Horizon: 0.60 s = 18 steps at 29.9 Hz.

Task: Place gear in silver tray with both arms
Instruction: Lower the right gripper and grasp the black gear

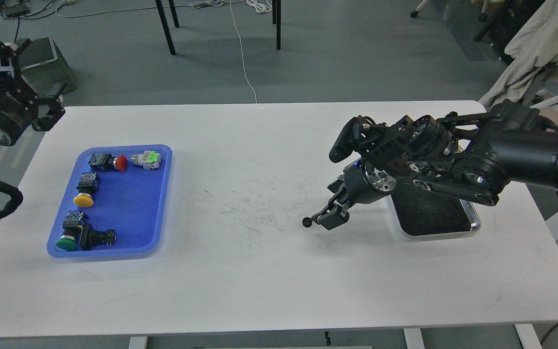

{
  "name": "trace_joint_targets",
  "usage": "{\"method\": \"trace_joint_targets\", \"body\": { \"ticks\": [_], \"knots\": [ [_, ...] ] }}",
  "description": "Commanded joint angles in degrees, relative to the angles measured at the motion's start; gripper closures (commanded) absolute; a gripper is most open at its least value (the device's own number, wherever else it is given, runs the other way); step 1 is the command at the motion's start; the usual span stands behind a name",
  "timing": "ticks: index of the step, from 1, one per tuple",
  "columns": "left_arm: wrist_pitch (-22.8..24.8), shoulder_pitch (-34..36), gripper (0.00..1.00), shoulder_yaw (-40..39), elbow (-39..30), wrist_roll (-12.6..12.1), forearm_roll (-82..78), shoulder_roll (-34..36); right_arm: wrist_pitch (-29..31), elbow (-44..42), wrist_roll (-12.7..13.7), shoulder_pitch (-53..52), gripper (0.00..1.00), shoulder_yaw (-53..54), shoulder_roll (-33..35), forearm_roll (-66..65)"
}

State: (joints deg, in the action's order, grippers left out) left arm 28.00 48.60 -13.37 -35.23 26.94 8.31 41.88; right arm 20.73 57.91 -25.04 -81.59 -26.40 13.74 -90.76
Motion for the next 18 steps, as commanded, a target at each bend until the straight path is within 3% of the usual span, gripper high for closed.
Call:
{"method": "trace_joint_targets", "body": {
  "ticks": [1, 18],
  "knots": [
    [0.0, -0.4, 0.02, -0.2, 0.3, -0.5, 1.5, -0.1, 0.0, -0.7, -0.1, 0.1, 0.15, -0.4, -1.4, -0.7],
    [0.0, -1.2, 0.02, -3.9, 2.8, -0.4, 2.5, 0.2, -2.4, -9.7, -0.1, 4.1, 0.22, -3.8, -10.0, -2.3]
  ]
}}
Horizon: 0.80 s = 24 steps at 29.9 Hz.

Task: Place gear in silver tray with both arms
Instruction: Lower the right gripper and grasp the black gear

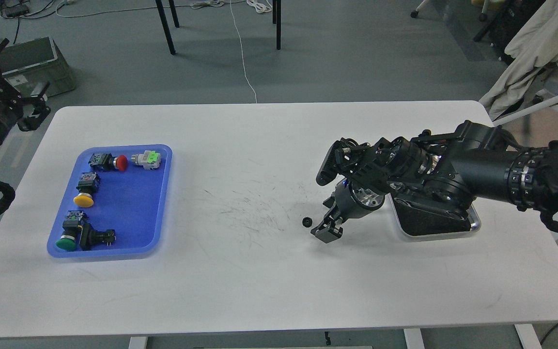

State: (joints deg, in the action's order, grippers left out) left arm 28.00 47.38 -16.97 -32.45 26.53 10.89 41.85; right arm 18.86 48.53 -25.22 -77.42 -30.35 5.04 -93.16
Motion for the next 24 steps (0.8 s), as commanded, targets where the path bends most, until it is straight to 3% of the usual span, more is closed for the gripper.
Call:
{"method": "trace_joint_targets", "body": {
  "ticks": [1, 24],
  "knots": [
    [0.0, 0.0, 0.02, -0.3, 0.0, 0.0, -0.1, 0.2, -0.6, -0.4, 0.1, -0.2, 0.22, 0.1, -1.7, 0.1],
    [0.0, -0.8, 0.02, -0.3, 0.2, 0.1, -0.1, 0.6, -2.1, -3.2, 0.1, 1.9, 0.54, 0.2, -2.3, 0.1]
  ]
}}
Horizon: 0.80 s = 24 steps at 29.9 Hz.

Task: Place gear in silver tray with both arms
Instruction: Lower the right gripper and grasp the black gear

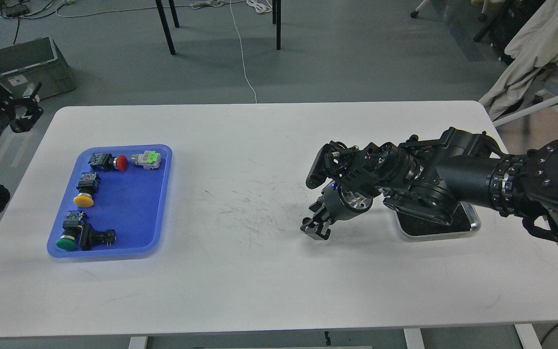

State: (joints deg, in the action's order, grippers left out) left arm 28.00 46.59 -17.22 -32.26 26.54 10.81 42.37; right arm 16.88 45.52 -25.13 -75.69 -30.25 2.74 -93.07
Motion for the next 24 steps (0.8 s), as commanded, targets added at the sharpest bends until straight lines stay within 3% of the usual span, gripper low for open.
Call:
{"method": "trace_joint_targets", "body": {
  "ticks": [1, 12, 24],
  "knots": [
    [0.0, 0.0, 0.02, 0.0, 0.0, 0.1, 0.0, 0.0, -0.2, -0.2, 0.0, 0.3, 0.55, 0.1, 0.0, 0.0],
    [0.0, 0.1, 0.02, 0.1, 0.1, 0.1, -0.2, 0.0, -0.3, -0.3, 0.0, 0.5, 0.62, 0.1, -1.2, 0.0],
    [0.0, 0.0, 0.02, 0.1, 0.1, 0.1, -0.4, 0.1, -0.3, -0.2, 0.0, 0.0, 0.84, -0.1, -1.3, 0.0]
  ]
}}
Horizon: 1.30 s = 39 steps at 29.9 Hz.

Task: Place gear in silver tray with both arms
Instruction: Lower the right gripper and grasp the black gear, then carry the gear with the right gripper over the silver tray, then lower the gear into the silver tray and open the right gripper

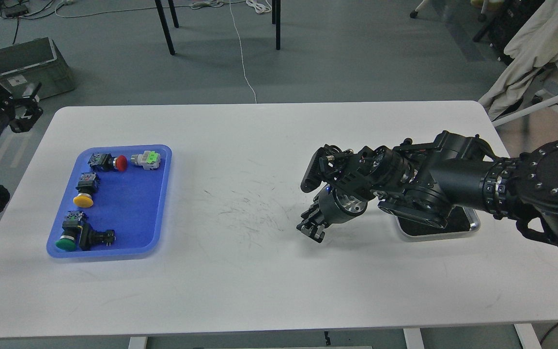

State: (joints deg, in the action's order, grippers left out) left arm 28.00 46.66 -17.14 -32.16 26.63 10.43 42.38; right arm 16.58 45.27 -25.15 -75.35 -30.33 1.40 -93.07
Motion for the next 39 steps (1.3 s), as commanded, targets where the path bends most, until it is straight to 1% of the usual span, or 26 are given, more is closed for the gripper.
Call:
{"method": "trace_joint_targets", "body": {
  "ticks": [1, 8, 13, 15, 18, 22, 27, 32, 39],
  "knots": [
    [0.0, -0.1, 0.02, 0.0, 0.1, 0.0, -0.1, 0.1, 0.0, 0.1, 0.0, -0.5, 0.88, 0.0, 0.0, 0.0],
    [0.0, -0.2, 0.02, 0.2, 0.1, 0.0, -0.1, 0.2, 0.0, 0.0, -0.1, -2.0, 0.96, -0.1, 1.0, 0.0],
    [0.0, -0.2, 0.02, 0.3, 0.1, 0.0, -0.2, 0.3, 0.1, 0.1, -0.1, -5.0, 0.99, 0.1, 5.8, 0.1],
    [0.0, -0.2, 0.02, 0.3, 0.1, 0.0, -0.2, 0.3, 0.3, 0.1, -0.2, -6.1, 0.99, 0.0, 8.3, 0.3],
    [0.0, -0.2, 0.02, 0.3, 0.1, 0.0, -0.2, 0.3, 0.5, 0.2, -0.2, -7.1, 0.99, 0.1, 14.1, 0.3],
    [0.0, -0.2, 0.02, 0.4, 0.1, 0.0, -0.3, 0.3, 0.5, 0.6, -1.0, -6.9, 0.99, -0.1, 21.3, 0.3],
    [0.0, -0.9, 0.02, 0.4, -0.1, 0.0, -0.3, 0.3, 0.5, 1.3, -1.3, -5.0, 0.99, -0.3, 27.2, 0.2],
    [0.0, -1.0, 0.02, 0.5, -0.1, 0.0, -0.3, 0.1, 0.2, 0.9, -1.7, -2.7, 0.99, -1.7, 29.7, -0.2],
    [0.0, -1.0, 0.02, 0.4, -0.3, 0.0, -0.3, 0.2, -0.2, 1.2, -1.7, -0.2, 0.99, -2.3, 28.9, -0.3]
  ]
}}
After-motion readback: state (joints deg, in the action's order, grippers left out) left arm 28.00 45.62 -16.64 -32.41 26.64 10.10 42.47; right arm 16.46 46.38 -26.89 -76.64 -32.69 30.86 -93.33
